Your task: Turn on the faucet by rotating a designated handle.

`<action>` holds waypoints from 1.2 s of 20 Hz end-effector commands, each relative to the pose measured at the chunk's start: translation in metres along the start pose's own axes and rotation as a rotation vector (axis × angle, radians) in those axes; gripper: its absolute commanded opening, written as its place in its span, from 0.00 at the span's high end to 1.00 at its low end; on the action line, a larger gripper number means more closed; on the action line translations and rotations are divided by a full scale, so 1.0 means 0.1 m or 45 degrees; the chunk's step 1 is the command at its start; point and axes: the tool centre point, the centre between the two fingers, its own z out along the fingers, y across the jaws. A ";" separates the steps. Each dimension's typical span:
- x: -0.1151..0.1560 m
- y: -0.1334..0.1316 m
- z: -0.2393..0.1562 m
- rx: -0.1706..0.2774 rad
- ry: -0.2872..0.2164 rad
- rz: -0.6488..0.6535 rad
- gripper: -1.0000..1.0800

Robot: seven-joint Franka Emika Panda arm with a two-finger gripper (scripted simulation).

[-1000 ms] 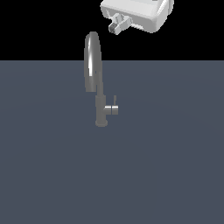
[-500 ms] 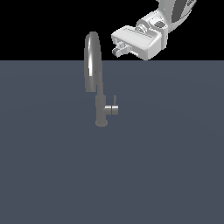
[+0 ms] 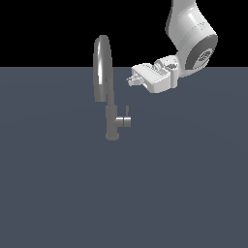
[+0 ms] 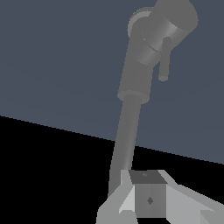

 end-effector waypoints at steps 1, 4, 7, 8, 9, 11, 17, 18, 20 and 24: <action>0.22 -0.04 0.03 0.068 -0.068 0.067 1.00; 0.45 -0.06 0.09 0.139 -0.138 0.139 1.00; 0.65 -0.07 0.14 0.201 -0.198 0.201 1.00; 0.71 -0.08 0.16 0.219 -0.215 0.219 1.00; 0.76 -0.08 0.18 0.235 -0.231 0.235 1.00; 0.85 -0.08 0.21 0.263 -0.259 0.263 1.00; 1.00 -0.08 0.28 0.310 -0.304 0.310 1.00; 1.01 -0.08 0.28 0.312 -0.306 0.312 1.00; 1.01 -0.08 0.28 0.313 -0.306 0.312 1.00; 1.00 -0.06 0.29 0.312 -0.306 0.312 1.00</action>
